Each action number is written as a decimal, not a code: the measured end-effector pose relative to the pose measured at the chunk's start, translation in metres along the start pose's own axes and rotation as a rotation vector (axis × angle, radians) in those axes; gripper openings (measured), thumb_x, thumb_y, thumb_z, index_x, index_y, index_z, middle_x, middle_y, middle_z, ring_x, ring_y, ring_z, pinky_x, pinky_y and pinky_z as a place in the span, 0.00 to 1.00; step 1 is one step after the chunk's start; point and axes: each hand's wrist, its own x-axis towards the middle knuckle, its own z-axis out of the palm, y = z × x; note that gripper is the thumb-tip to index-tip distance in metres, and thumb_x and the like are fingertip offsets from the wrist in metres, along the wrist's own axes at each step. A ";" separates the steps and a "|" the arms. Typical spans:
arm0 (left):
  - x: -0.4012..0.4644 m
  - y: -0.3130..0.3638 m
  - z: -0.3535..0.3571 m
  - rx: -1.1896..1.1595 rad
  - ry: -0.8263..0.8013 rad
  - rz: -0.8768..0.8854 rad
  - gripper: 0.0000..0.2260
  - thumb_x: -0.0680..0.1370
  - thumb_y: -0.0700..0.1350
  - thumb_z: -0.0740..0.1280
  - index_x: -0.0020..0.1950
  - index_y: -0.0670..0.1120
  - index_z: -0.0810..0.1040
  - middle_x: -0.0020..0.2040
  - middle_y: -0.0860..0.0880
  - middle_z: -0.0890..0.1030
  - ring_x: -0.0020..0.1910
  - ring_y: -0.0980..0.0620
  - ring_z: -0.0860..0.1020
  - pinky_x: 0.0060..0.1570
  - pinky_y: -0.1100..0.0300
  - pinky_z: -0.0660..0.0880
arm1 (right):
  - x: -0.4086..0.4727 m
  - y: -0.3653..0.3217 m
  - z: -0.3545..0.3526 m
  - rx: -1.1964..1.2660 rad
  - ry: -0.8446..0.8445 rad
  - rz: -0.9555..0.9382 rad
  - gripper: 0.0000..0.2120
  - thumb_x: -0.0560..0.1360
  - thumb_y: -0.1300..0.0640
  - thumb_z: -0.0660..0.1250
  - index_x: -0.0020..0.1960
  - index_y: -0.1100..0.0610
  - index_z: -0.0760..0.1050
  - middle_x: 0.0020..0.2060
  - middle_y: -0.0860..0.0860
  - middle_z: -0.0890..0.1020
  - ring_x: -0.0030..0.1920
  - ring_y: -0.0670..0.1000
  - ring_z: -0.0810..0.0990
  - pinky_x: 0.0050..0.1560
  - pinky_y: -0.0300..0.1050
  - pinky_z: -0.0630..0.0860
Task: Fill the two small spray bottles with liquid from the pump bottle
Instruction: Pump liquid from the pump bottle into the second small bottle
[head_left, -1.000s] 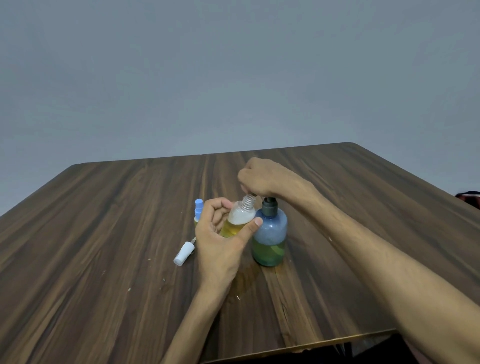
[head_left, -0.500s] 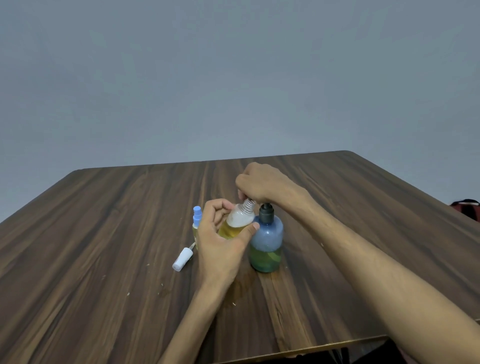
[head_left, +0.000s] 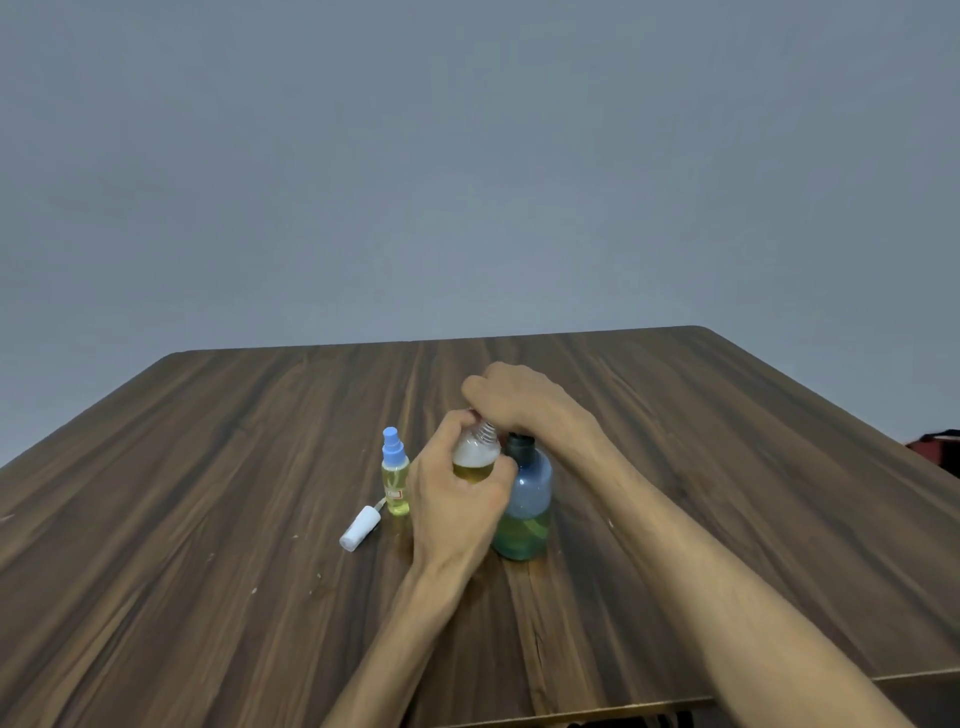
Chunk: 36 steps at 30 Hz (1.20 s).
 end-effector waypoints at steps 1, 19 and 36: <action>-0.001 -0.002 0.001 0.002 -0.003 -0.008 0.10 0.72 0.37 0.72 0.50 0.49 0.80 0.40 0.54 0.82 0.39 0.57 0.81 0.41 0.65 0.76 | 0.001 0.002 0.003 0.006 -0.020 0.013 0.15 0.80 0.53 0.55 0.37 0.55 0.70 0.35 0.51 0.75 0.35 0.52 0.71 0.40 0.49 0.67; -0.002 -0.005 0.003 -0.071 0.034 -0.057 0.12 0.72 0.31 0.73 0.46 0.48 0.80 0.37 0.54 0.82 0.37 0.60 0.78 0.39 0.66 0.75 | 0.004 0.002 0.003 -0.061 -0.092 0.013 0.19 0.76 0.49 0.52 0.38 0.56 0.77 0.38 0.53 0.82 0.38 0.54 0.76 0.41 0.51 0.72; -0.001 -0.002 0.001 -0.030 0.034 -0.062 0.12 0.73 0.32 0.73 0.44 0.48 0.80 0.35 0.51 0.80 0.35 0.59 0.76 0.38 0.65 0.74 | 0.002 0.001 0.002 -0.120 -0.076 -0.005 0.17 0.78 0.48 0.52 0.43 0.54 0.77 0.46 0.54 0.83 0.42 0.53 0.78 0.42 0.50 0.71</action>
